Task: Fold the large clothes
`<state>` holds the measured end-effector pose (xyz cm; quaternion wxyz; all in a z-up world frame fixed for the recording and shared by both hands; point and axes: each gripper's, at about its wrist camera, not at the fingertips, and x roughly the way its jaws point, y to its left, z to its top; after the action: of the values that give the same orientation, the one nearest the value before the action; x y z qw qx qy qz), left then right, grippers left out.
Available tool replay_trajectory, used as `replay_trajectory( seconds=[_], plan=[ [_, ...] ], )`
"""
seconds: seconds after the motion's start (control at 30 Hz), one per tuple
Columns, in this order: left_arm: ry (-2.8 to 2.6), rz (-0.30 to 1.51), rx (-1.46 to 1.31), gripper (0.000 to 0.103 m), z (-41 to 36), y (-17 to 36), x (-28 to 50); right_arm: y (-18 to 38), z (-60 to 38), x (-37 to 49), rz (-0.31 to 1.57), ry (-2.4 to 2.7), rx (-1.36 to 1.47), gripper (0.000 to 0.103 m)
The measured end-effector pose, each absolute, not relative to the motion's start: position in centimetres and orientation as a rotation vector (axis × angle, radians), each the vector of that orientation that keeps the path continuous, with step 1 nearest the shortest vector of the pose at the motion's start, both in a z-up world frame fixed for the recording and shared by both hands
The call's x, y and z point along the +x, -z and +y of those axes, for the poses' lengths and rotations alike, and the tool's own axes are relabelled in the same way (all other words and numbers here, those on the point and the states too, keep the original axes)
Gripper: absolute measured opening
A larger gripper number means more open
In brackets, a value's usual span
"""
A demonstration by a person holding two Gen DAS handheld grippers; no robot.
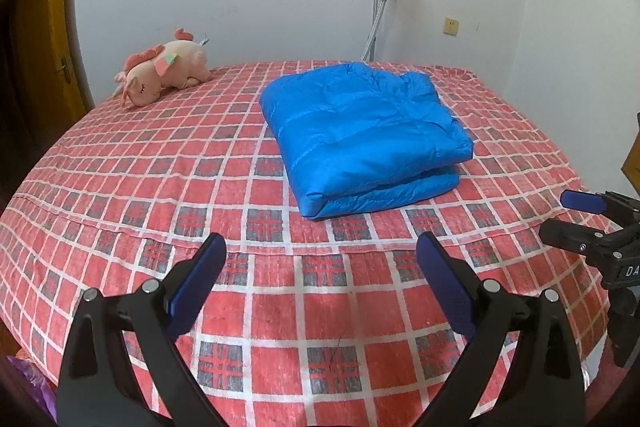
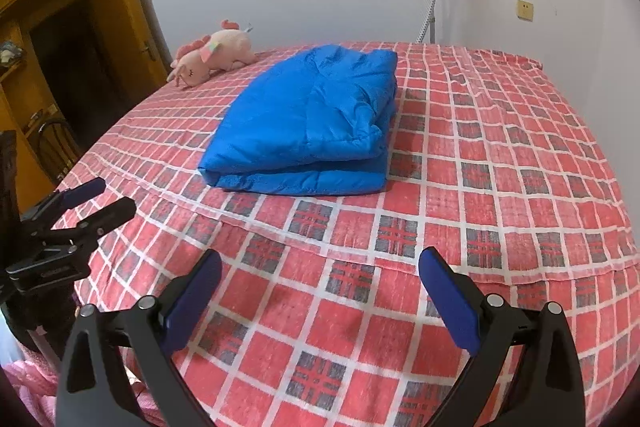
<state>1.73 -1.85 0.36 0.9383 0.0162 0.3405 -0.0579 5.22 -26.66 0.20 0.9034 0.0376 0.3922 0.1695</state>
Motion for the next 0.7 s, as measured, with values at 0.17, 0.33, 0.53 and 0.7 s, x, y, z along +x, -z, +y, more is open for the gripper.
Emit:
replay_trajectory(
  seconds=[0.17,0.33,0.53,0.7],
  plan=[
    [0.122,0.69,0.037,0.095,-1.9,-0.5,1.2,-0.5,-26.5,4.6,0.8,-0.365,0.079,0.099],
    [0.121,0.686,0.033,0.095,-1.9,-0.7,1.0,-0.6,-26.5,4.3,0.793,-0.369,0.075,0.099],
    [0.123,0.681,0.034,0.095,-1.8,-0.8,0.7,-0.7,-26.4,4.2,0.791,-0.366,0.073,0.099],
    [0.126,0.678,0.036,0.095,-1.9,-1.0,0.6,-0.8,-26.5,4.2,0.789,-0.366,0.068,0.099]
  ],
)
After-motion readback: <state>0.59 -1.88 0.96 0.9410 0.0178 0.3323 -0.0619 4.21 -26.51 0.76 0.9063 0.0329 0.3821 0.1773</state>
